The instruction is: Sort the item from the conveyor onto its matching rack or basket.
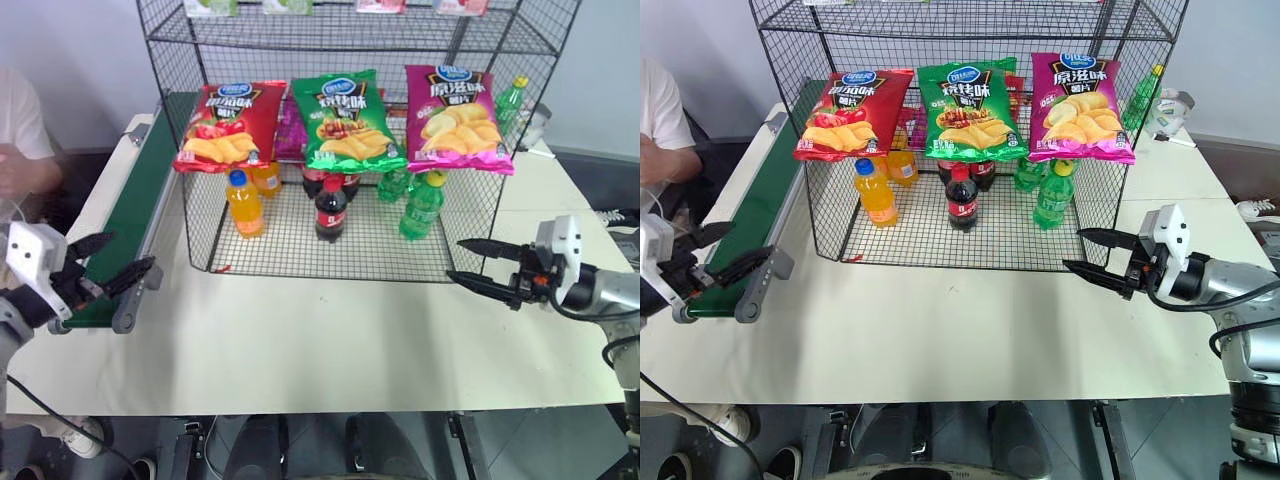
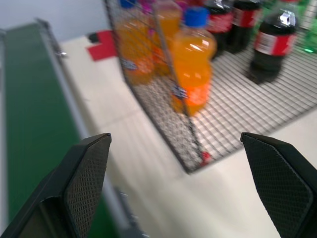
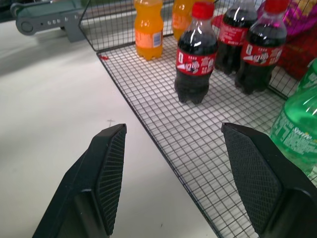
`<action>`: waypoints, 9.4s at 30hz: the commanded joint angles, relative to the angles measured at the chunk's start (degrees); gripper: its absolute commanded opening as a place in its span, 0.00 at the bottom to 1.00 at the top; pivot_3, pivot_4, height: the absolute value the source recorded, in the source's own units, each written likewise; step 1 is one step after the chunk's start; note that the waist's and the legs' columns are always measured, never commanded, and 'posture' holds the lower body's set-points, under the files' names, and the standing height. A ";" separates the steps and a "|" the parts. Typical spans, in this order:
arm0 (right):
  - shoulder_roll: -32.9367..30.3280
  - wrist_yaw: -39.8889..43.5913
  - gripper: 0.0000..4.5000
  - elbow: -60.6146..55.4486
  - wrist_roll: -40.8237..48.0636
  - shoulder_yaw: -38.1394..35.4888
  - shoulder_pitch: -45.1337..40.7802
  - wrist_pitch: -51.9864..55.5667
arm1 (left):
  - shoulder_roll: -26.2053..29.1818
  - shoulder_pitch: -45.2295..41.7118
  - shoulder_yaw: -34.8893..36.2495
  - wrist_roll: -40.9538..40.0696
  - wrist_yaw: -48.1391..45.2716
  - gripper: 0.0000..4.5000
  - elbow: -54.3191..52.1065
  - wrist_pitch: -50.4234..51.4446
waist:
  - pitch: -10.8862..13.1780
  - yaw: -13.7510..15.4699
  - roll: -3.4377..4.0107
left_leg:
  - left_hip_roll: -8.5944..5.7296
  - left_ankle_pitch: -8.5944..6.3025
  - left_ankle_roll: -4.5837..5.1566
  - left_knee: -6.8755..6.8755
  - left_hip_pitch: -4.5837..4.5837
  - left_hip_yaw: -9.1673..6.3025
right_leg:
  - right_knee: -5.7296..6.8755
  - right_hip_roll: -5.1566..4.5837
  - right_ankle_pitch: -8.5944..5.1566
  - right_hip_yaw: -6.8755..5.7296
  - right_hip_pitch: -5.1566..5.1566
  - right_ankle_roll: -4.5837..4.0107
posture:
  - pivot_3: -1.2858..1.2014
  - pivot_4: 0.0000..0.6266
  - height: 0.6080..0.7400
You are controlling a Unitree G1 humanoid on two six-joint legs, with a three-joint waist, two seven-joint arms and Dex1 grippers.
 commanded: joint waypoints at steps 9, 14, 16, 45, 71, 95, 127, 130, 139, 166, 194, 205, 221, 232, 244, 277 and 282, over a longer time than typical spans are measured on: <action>-1.57 0.68 0.71 0.37 -0.01 0.62 -1.41 -0.33 | -0.70 -3.55 -0.03 2.68 1.63 1.00 0.76 -5.50 | 0.00 0.15 0.00 | -0.01 0.00 0.00 0.04 0.01 0.00 | 0.02 0.00 0.00 -0.01 0.02 0.00 | 0.52 0.24 0.99; -0.95 -0.19 0.71 -0.21 -0.56 1.12 -1.27 -1.61 | -0.57 -5.37 0.71 1.76 -2.02 1.00 4.06 -8.22 | 0.00 0.09 0.00 | -0.01 0.00 0.00 0.04 0.01 0.00 | 0.04 0.01 0.00 -0.02 0.01 0.00 | 0.52 0.24 0.99; -1.21 -0.36 0.71 0.23 -1.71 1.43 -0.98 -2.95 | -0.46 -5.49 0.52 1.84 -2.81 1.00 4.51 -8.53 | 0.00 0.08 0.00 | -0.01 0.00 0.00 0.06 0.01 0.00 | 0.04 0.02 0.00 -0.02 0.01 0.00 | 0.52 0.24 0.99; -0.87 0.23 0.71 9.09 -5.61 1.35 0.35 -13.61 | -1.35 -6.22 -4.41 3.58 -5.76 1.00 6.14 -12.74 | -0.01 0.21 0.00 | 0.00 0.00 0.00 0.20 0.02 0.01 | 0.18 0.06 0.01 -0.01 0.01 0.01 | 0.52 0.24 0.99; -0.90 1.46 0.71 11.25 -7.07 2.62 -0.47 -15.50 | -1.90 -12.61 -7.42 5.34 -6.18 1.00 12.28 -18.02 | -0.01 0.62 0.00 | 0.01 0.00 0.00 0.57 0.01 0.00 | 0.50 0.10 0.01 -0.01 0.02 0.02 | 0.52 0.24 0.99; -1.95 0.74 0.71 7.55 -6.77 1.92 0.65 -13.37 | -3.41 -12.90 -7.11 4.29 -6.33 1.00 13.27 -18.17 | -0.01 1.15 0.00 | 0.03 0.00 0.01 0.75 0.01 0.00 | 0.72 0.13 0.00 0.04 0.00 0.02 | 0.52 0.24 0.99; -1.03 -0.70 0.71 10.25 -8.69 5.21 -4.63 -15.36 | -4.02 -10.49 -6.39 4.69 -2.90 1.00 11.32 -19.11 | -0.01 1.16 0.00 | 0.03 -0.01 0.01 0.76 0.00 0.00 | 0.72 0.11 0.00 0.03 0.00 0.02 | 0.52 0.24 0.99; -1.01 -0.68 0.71 10.54 -8.98 5.55 -4.93 -15.49 | -3.98 -10.46 -6.32 4.77 -2.64 1.00 11.30 -19.18 | -0.01 1.19 0.00 | 0.03 -0.01 0.01 0.76 0.00 0.00 | 0.72 0.11 0.00 0.03 0.00 0.02 | 0.52 0.24 0.99; -1.32 -0.81 0.71 9.43 -9.11 6.11 -4.63 -15.37 | -4.50 -8.25 -6.60 3.23 -2.91 1.00 8.58 -17.00 | -0.01 1.18 0.00 | 0.03 -0.01 0.01 0.76 0.00 0.00 | 0.72 0.11 0.00 0.03 0.00 0.02 | 0.52 0.24 0.99; -0.14 0.15 0.71 9.93 -8.11 6.54 -7.08 -15.61 | -3.59 -7.49 -5.23 2.61 -5.51 1.00 7.88 -17.43 | -0.01 1.17 0.00 | 0.03 -0.01 0.01 0.76 0.00 -0.01 | 0.72 0.10 0.00 0.03 0.00 0.02 | 0.52 0.24 0.99; 8.51 4.66 1.00 -4.20 4.73 16.25 -11.00 1.73 | -4.57 7.47 4.86 9.15 0.73 1.00 2.06 -29.03 | -0.01 0.99 -0.01 | 0.06 -0.02 0.02 0.71 0.00 -0.03 | 0.69 0.04 -0.01 0.03 -0.02 0.00 | 0.52 0.24 0.99; 13.76 3.29 1.00 -1.72 -0.99 21.09 -13.55 -3.96 | -0.86 16.78 9.34 30.57 9.11 1.00 4.87 -52.30 | -0.03 1.08 -0.04 | 0.02 -0.03 0.03 0.65 -0.05 -0.04 | 0.61 -0.06 -0.02 0.00 -0.06 -0.02 | 0.52 0.24 0.99; 15.68 3.92 1.00 1.50 -3.85 22.93 -15.81 -6.70 | 0.00 23.50 9.71 46.18 26.26 1.00 12.29 -63.26 | -0.05 1.00 -0.07 | 0.01 -0.05 0.05 0.57 -0.06 -0.02 | 0.55 -0.12 -0.01 -0.02 -0.08 -0.02 | 0.52 0.24 0.99; 14.51 4.67 1.00 -0.32 -3.89 22.98 -13.40 -5.86 | 2.02 23.55 7.15 49.56 31.53 1.00 17.29 -66.15 | -0.05 0.84 -0.07 | 0.02 -0.06 0.05 0.46 -0.07 -0.02 | 0.50 -0.14 -0.02 -0.02 -0.12 -0.04 | 0.52 0.24 0.99; 14.26 4.81 1.00 -1.73 -4.38 23.25 -12.78 -6.17 | 3.21 23.06 4.97 49.22 33.90 1.00 17.88 -65.43 | -0.06 0.76 -0.08 | 0.02 -0.06 0.05 0.29 -0.06 -0.02 | 0.33 -0.15 -0.01 -0.02 -0.11 -0.04 | 0.52 0.24 0.99; 13.57 3.08 1.00 0.19 -6.40 22.12 -13.48 -8.88 | 4.53 19.72 0.37 40.62 29.24 0.01 15.95 -62.75 | -0.09 0.94 -0.13 | 0.00 -0.05 0.05 0.16 -0.02 0.02 | 0.21 -0.09 0.00 -0.06 -0.07 -0.01 | 0.52 0.24 0.99; 13.73 2.94 1.00 1.12 -6.63 22.30 -13.82 -9.65 | 3.87 19.41 1.21 20.16 20.27 0.01 7.83 -54.86 | -0.10 0.93 -0.14 | 0.00 -0.05 0.05 0.17 -0.02 0.03 | 0.21 -0.09 0.01 -0.06 -0.07 -0.01 | 0.52 0.24 0.99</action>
